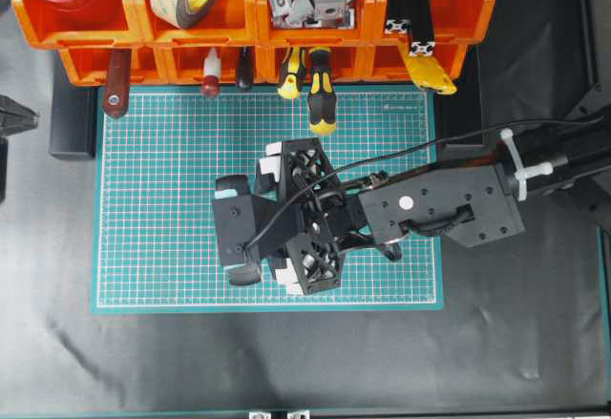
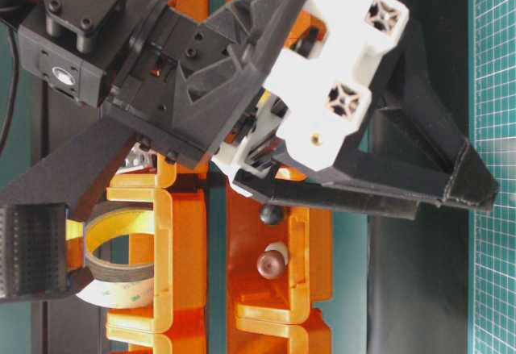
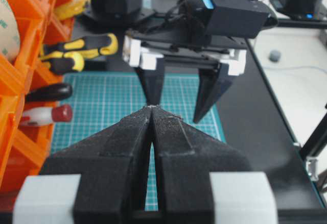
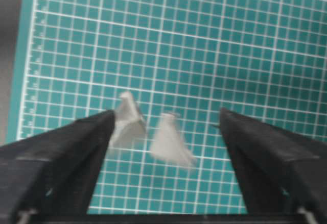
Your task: Pick corner brachets from container rack with right arm.
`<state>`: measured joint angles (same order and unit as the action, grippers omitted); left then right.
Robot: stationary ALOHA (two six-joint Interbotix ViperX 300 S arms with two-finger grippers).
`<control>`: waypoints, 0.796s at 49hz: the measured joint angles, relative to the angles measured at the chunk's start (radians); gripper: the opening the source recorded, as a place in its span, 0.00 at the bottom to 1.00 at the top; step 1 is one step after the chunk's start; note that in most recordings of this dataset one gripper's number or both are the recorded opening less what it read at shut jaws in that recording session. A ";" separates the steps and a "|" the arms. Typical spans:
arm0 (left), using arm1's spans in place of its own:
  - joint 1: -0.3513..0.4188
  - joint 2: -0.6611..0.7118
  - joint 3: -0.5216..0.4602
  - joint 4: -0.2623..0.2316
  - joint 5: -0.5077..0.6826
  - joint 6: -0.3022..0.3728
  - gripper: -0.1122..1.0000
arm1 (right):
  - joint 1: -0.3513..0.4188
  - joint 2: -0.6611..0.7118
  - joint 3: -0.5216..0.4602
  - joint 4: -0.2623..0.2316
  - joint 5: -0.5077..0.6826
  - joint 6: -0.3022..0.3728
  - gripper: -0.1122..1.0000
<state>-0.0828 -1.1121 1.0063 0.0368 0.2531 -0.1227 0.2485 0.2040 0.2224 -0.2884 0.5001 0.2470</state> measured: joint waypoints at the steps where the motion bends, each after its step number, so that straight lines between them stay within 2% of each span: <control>1: 0.000 -0.002 0.000 0.000 0.002 0.000 0.10 | 0.000 0.000 0.000 0.000 0.000 -0.002 0.84; 24: 0.000 -0.003 0.003 0.000 0.003 -0.002 0.10 | 0.003 -0.014 0.002 0.000 0.002 0.003 0.83; 39: 0.000 -0.028 0.012 0.000 0.041 -0.003 0.10 | 0.032 -0.144 0.032 0.002 0.057 0.020 0.83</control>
<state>-0.0828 -1.1397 1.0186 0.0368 0.2945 -0.1258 0.2807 0.0598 0.2546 -0.2869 0.5568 0.2669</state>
